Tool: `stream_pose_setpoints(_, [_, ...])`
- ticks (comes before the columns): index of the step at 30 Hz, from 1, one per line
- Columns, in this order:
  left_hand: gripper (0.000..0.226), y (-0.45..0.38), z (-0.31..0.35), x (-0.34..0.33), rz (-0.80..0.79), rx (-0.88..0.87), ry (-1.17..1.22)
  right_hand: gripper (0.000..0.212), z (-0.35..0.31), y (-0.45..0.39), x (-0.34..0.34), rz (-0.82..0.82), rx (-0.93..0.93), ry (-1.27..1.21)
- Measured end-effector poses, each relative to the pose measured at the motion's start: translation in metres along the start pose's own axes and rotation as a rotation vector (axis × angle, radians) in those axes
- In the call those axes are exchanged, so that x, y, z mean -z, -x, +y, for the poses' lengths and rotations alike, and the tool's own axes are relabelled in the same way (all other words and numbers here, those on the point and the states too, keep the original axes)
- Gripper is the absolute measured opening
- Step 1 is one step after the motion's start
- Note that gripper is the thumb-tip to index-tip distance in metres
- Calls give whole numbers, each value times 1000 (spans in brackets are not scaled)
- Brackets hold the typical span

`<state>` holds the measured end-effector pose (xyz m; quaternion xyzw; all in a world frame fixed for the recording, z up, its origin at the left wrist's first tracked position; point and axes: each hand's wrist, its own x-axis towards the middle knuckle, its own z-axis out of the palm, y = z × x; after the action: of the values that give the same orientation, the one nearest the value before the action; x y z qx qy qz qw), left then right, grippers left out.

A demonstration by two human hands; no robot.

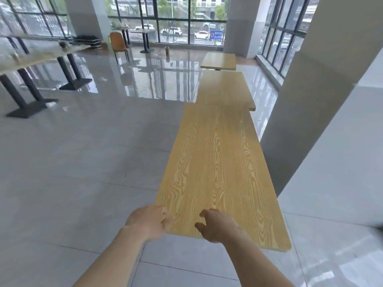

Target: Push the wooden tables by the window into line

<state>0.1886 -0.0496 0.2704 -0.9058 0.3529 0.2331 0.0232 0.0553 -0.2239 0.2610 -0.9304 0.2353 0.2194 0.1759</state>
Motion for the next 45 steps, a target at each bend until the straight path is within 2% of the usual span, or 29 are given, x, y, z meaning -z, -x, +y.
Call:
stream_pose_setpoints(6, [51, -9, -95, 20, 67, 97, 88, 53, -87, -57, 6, 4, 79, 61])
stream_pose_setpoints(12, [53, -45, -234, 47, 90, 184, 129, 56, -214, -141, 23, 10, 162, 87])
stream_pose_setpoints(17, [51, -83, -343, 91, 94, 203, 101, 56, -302, -208, 47, 16, 132, 61])
stream_pose_setpoints(21, [50, -127, -396, 125, 88, 189, 85, 56, -345, -258, 73, 12, 107, 52])
stream_pose_setpoints(27, [51, -221, -436, 176, 72, 97, 82, 57, -378, -354, 111, 12, 60, 33])
stream_pose_setpoints(32, [51, -335, -467, 227, 66, 62, 43, 58, -384, -462, 153, 32, 21, 5])
stream_pose_setpoints(45, [50, -622, -490, 418, 77, -34, 14, 56, -371, -717, 345, 115, -91, -75])
